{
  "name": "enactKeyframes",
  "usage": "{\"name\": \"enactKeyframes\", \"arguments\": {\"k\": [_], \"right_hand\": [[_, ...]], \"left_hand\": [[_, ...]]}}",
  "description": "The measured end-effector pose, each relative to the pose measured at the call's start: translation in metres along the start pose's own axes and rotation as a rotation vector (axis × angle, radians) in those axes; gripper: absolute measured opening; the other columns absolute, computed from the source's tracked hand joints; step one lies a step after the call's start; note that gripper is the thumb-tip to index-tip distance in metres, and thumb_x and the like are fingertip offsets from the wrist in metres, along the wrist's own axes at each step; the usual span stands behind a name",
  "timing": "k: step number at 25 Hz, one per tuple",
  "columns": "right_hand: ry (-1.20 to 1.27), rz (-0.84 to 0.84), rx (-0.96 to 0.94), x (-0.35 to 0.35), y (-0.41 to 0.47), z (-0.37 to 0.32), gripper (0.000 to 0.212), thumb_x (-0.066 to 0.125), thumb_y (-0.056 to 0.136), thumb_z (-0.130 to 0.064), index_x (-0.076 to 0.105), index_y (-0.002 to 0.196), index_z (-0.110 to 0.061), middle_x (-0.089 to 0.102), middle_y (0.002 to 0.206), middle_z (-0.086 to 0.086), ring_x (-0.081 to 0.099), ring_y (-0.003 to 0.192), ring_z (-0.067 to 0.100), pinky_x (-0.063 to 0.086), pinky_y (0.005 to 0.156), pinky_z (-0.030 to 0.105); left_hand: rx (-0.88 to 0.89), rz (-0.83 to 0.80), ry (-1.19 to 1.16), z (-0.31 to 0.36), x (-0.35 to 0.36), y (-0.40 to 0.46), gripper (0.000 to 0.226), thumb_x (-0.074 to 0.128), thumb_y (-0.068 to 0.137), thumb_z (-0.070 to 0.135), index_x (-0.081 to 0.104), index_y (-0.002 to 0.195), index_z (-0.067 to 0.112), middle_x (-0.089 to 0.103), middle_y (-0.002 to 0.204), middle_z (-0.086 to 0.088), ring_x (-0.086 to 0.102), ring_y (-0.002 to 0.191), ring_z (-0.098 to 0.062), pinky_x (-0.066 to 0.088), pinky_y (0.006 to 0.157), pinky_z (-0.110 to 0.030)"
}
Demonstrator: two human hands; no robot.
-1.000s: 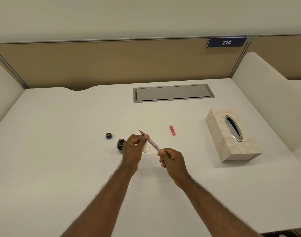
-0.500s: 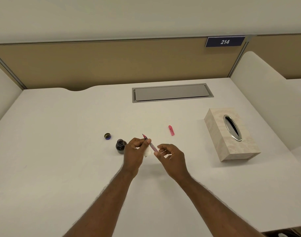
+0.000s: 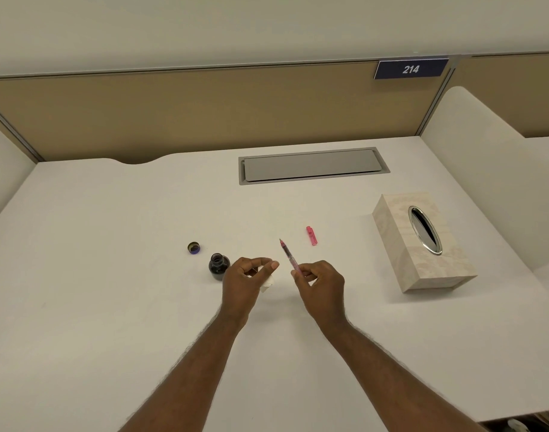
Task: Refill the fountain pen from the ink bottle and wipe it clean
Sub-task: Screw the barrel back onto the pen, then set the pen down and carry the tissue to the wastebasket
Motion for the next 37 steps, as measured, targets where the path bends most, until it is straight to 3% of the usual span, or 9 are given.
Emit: {"name": "enactKeyframes", "arguments": {"k": [3,10,15,24,27,30,33,35,37], "right_hand": [[-0.045,0.040,0.146,-0.004,0.007,0.030,0.006,0.076,0.075,-0.015,0.070,0.075,-0.013,0.067,0.073,0.002,0.063,0.067,0.017,0.050,0.065,0.028],[-0.162,0.068,0.366,-0.006,0.010,0.083,0.007,0.070,0.078,-0.013,0.070,0.074,-0.007,0.064,0.076,0.009,0.059,0.069,0.025,0.040,0.064,0.027],[-0.208,0.060,0.343,-0.006,0.008,0.085,0.026,0.066,0.081,-0.011,0.056,0.058,-0.012,0.049,0.067,0.004,0.045,0.062,0.022,0.033,0.060,0.027],[-0.244,0.028,0.342,-0.001,0.007,0.089,0.022,0.065,0.084,-0.015,0.063,0.065,-0.004,0.053,0.073,0.008,0.055,0.067,0.028,0.042,0.061,0.030],[-0.190,0.043,0.346,-0.003,0.006,0.088,0.015,0.071,0.079,-0.016,0.068,0.077,-0.002,0.060,0.080,0.012,0.061,0.076,0.030,0.049,0.069,0.034],[-0.283,0.100,0.241,-0.011,0.004,0.075,0.025,0.076,0.076,-0.025,0.070,0.094,-0.008,0.066,0.088,0.007,0.061,0.084,0.028,0.049,0.074,0.037],[-0.313,0.109,0.076,-0.009,0.005,0.042,0.016,0.074,0.078,-0.029,0.069,0.089,-0.019,0.066,0.084,-0.002,0.059,0.079,0.023,0.045,0.071,0.037],[-0.132,-0.004,-0.034,0.003,0.004,0.016,0.012,0.074,0.078,-0.028,0.068,0.087,-0.022,0.066,0.080,-0.007,0.059,0.077,0.013,0.046,0.071,0.032],[0.047,-0.197,-0.089,0.018,-0.003,-0.006,0.015,0.075,0.077,-0.029,0.068,0.089,-0.024,0.066,0.083,-0.010,0.057,0.079,0.004,0.043,0.074,0.016]], "left_hand": [[0.006,0.003,-0.010,-0.003,-0.005,-0.002,0.015,0.082,0.075,0.027,0.077,0.088,0.021,0.071,0.097,0.001,0.061,0.085,-0.011,0.047,0.064,-0.009],[-0.022,-0.016,-0.012,-0.010,-0.015,-0.002,0.014,0.081,0.076,0.027,0.077,0.089,0.022,0.070,0.099,0.004,0.057,0.085,-0.008,0.046,0.072,-0.019],[-0.042,-0.015,0.002,-0.019,-0.018,-0.004,0.011,0.080,0.077,0.025,0.077,0.087,0.023,0.070,0.098,0.002,0.055,0.080,-0.008,0.044,0.070,-0.020],[-0.042,-0.032,0.011,-0.018,-0.016,-0.004,0.012,0.080,0.078,0.026,0.077,0.089,0.023,0.069,0.098,0.003,0.054,0.079,-0.005,0.044,0.071,-0.018],[-0.037,-0.031,0.001,-0.018,-0.017,-0.005,0.012,0.080,0.078,0.027,0.077,0.089,0.024,0.069,0.099,0.003,0.056,0.084,-0.009,0.045,0.073,-0.020],[-0.024,-0.043,0.003,-0.018,-0.017,-0.006,0.010,0.079,0.079,0.030,0.077,0.089,0.028,0.071,0.100,0.000,0.059,0.089,-0.016,0.046,0.078,-0.024],[-0.009,-0.052,0.025,-0.018,-0.016,-0.011,0.008,0.075,0.082,0.028,0.077,0.089,0.030,0.072,0.097,-0.001,0.061,0.088,-0.016,0.047,0.078,-0.025],[-0.002,-0.073,0.043,-0.018,-0.013,-0.016,0.009,0.072,0.085,0.025,0.076,0.090,0.031,0.072,0.097,0.000,0.061,0.083,-0.014,0.046,0.074,-0.023],[0.008,-0.090,0.058,-0.016,-0.011,-0.023,0.012,0.069,0.088,0.023,0.076,0.092,0.032,0.071,0.098,0.005,0.060,0.079,-0.009,0.044,0.072,-0.021]]}}
Point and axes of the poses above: each hand's wrist, its own y-axis towards the middle knuckle, its own x-axis out of the palm, z = x × y, the point moved 9 cm from there along y, towards the middle knuckle
